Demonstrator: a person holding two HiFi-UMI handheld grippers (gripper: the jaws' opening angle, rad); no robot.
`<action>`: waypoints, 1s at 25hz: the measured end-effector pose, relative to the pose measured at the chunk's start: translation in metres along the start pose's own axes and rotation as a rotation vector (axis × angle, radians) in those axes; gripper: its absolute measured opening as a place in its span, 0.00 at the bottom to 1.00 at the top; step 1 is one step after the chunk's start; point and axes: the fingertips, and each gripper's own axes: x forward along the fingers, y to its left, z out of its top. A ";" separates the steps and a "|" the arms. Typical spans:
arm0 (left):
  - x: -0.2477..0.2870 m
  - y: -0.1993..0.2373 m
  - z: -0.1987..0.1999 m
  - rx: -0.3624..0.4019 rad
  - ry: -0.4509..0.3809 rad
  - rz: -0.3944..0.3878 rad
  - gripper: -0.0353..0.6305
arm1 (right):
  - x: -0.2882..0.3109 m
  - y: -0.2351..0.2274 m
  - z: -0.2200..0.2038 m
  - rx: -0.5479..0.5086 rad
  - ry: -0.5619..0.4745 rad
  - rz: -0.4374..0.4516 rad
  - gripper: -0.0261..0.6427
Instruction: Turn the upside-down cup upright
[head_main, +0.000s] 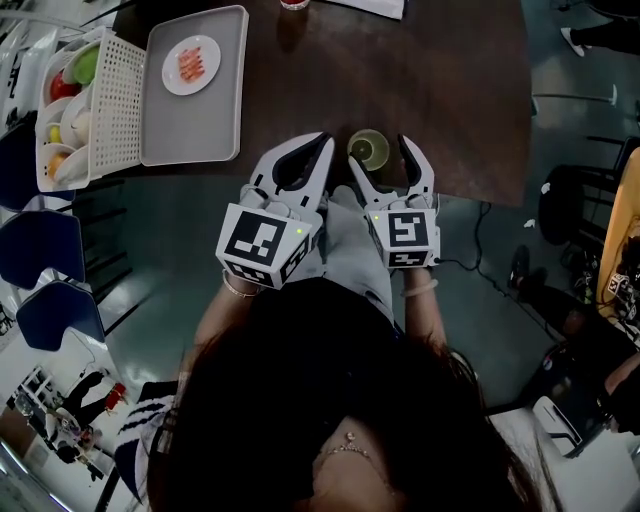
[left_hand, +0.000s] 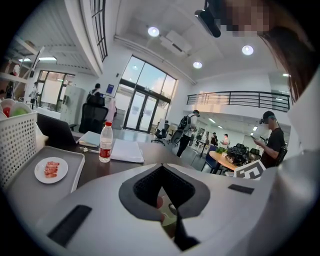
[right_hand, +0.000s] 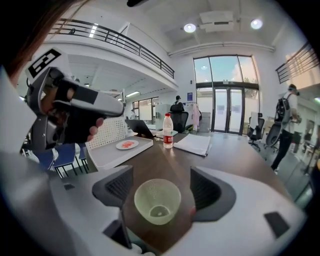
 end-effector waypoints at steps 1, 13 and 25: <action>0.001 0.001 -0.001 -0.002 0.002 -0.002 0.05 | 0.004 0.001 -0.006 -0.001 0.019 0.002 0.55; 0.002 0.007 -0.013 -0.006 0.036 -0.009 0.05 | 0.028 0.010 -0.053 0.000 0.141 0.012 0.60; 0.002 0.013 -0.019 -0.003 0.055 0.006 0.05 | 0.039 0.007 -0.067 0.031 0.177 0.002 0.60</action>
